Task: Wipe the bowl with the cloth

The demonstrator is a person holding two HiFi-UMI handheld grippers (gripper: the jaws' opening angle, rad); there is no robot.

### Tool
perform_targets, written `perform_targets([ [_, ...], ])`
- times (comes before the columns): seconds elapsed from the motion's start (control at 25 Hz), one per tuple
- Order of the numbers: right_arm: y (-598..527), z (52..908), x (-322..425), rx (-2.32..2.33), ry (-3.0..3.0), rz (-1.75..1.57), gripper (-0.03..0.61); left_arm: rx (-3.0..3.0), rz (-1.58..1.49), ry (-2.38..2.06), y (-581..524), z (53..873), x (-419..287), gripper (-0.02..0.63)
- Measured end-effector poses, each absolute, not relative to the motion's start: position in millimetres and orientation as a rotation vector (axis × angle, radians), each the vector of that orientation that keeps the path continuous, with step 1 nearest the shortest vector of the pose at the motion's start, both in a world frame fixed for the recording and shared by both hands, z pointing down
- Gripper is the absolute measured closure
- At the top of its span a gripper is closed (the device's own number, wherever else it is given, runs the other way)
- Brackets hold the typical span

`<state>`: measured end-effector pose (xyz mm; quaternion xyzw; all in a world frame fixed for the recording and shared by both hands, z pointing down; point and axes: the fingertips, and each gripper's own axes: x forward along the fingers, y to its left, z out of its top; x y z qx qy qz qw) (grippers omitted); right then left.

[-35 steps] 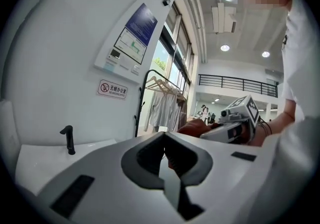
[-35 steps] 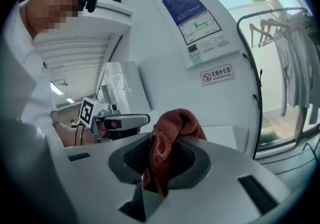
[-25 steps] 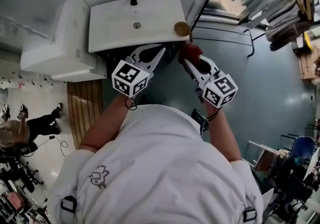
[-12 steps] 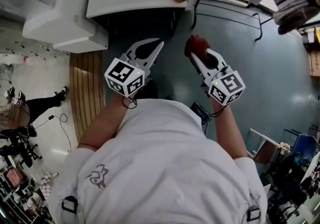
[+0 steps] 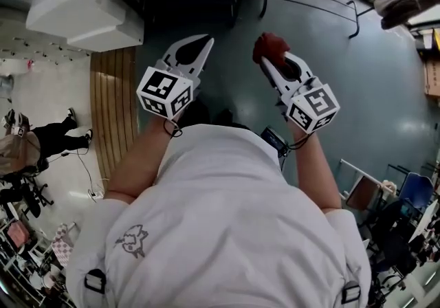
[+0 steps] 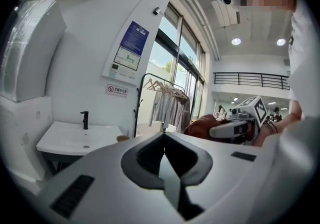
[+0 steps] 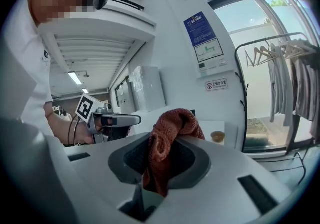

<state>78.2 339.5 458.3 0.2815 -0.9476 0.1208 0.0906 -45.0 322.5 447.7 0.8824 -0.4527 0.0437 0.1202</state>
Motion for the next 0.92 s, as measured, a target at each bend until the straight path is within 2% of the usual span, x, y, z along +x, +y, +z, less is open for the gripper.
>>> perform_targets([
  [0.92, 361, 461, 75, 0.819, -2.818, 0.356, 0.497, 2.563, 0.112, -1.281, 354, 451, -34, 0.6],
])
